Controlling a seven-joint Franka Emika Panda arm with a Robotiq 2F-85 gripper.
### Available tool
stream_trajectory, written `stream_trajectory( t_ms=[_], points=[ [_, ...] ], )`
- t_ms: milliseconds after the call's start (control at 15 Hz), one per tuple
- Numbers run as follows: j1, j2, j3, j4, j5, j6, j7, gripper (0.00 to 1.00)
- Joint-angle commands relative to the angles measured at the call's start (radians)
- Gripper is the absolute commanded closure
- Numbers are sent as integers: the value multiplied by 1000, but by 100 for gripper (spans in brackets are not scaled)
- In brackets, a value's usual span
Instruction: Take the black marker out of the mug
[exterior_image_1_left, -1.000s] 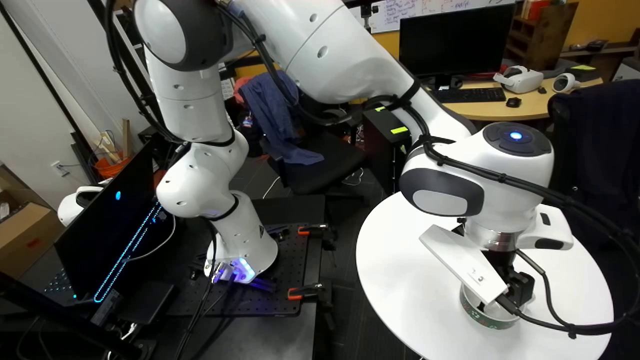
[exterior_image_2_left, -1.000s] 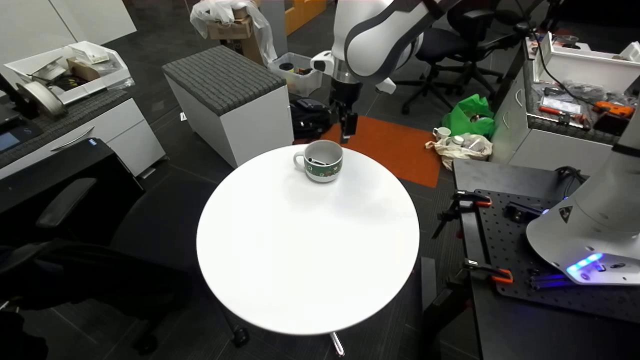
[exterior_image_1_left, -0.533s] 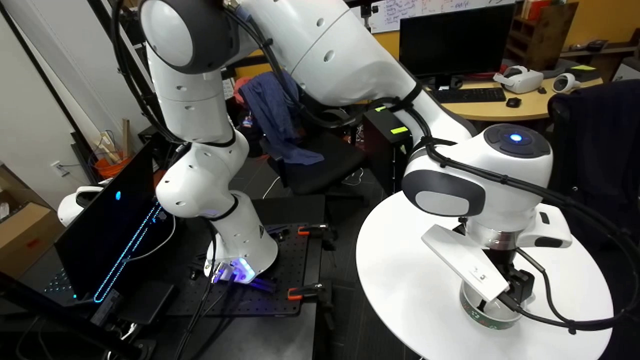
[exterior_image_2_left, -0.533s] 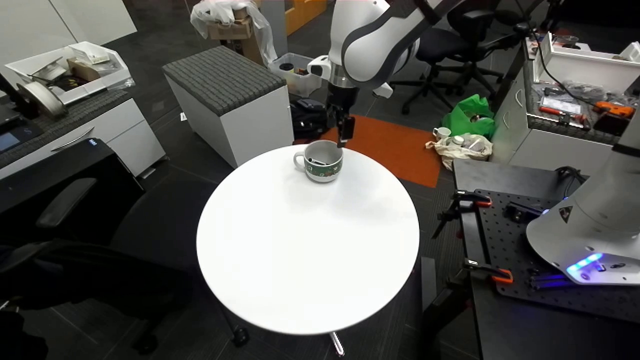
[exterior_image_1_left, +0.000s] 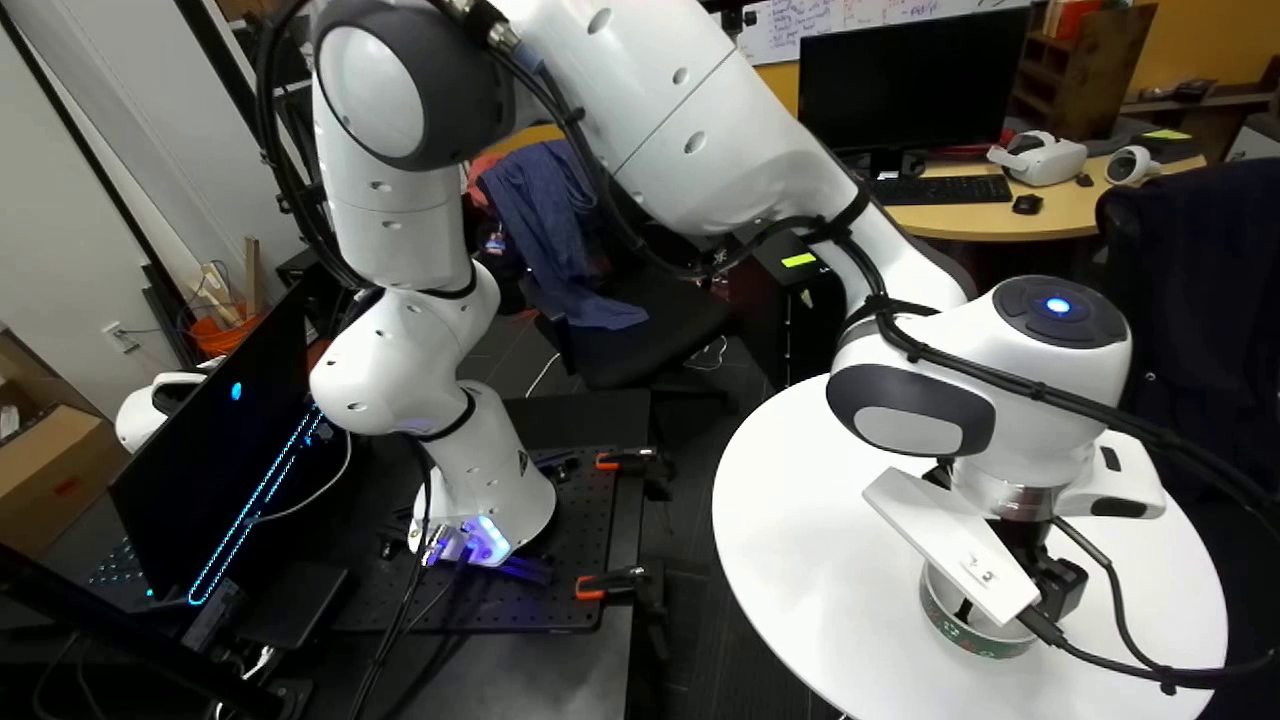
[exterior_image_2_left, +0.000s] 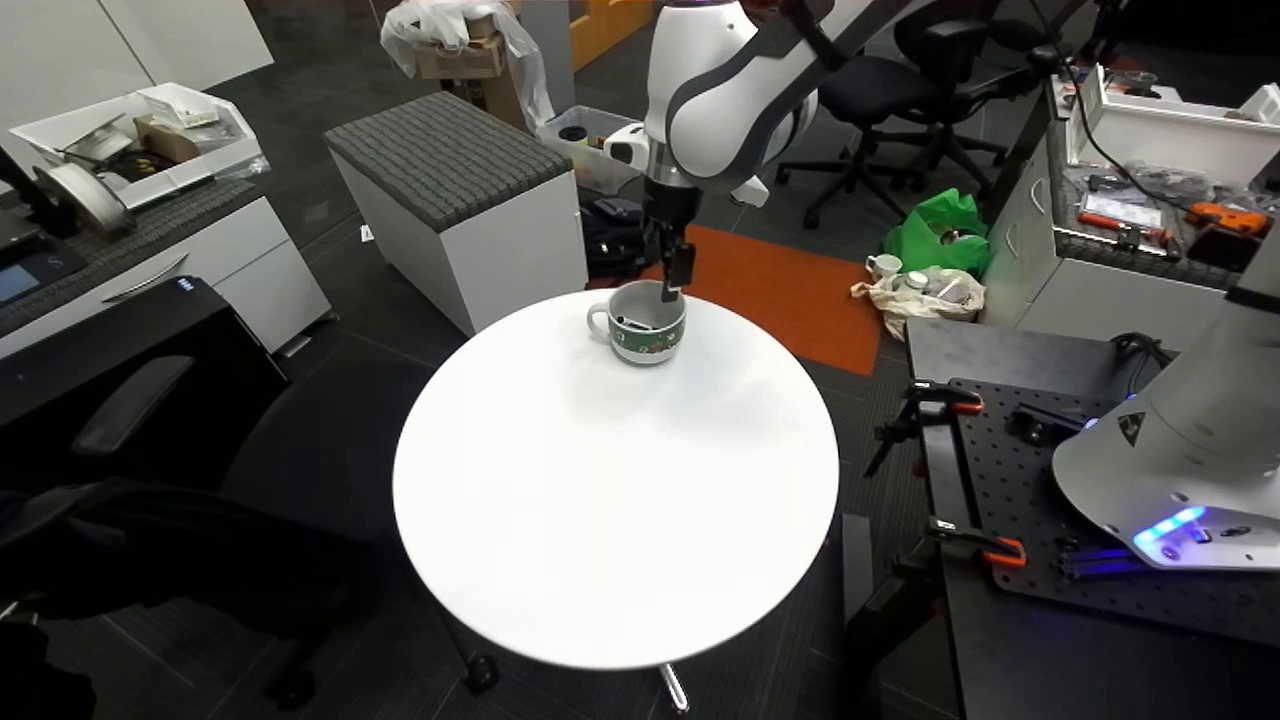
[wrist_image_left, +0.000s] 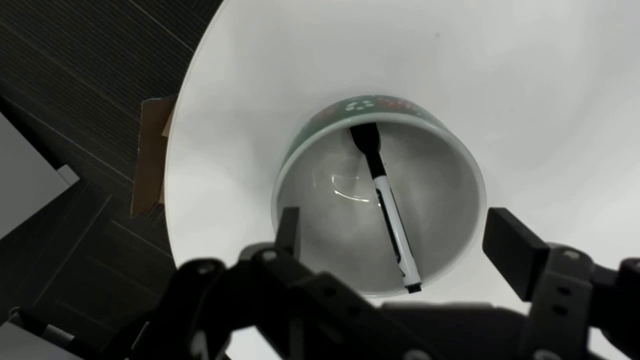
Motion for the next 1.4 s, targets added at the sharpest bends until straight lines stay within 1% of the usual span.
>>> stream_trajectory(
  t_ms=[0, 133, 200, 333, 400, 533, 867, 933, 1200, 1333],
  points=[
    [-29, 54, 33, 48, 9, 19, -12, 10],
    [-36, 74, 44, 63, 7, 19, -12, 12],
    [-37, 83, 48, 69, 5, 20, -12, 16],
    [-41, 98, 57, 83, 3, 17, -14, 19],
    [-43, 106, 62, 88, 2, 17, -14, 23],
    [-47, 119, 70, 99, 2, 16, -15, 20],
    [-54, 146, 89, 122, 1, 16, -20, 18],
    [-54, 150, 90, 126, -1, 18, -18, 19],
    [-54, 169, 94, 144, -5, 17, -15, 28],
    [-54, 176, 96, 152, -7, 15, -14, 38]
  ],
)
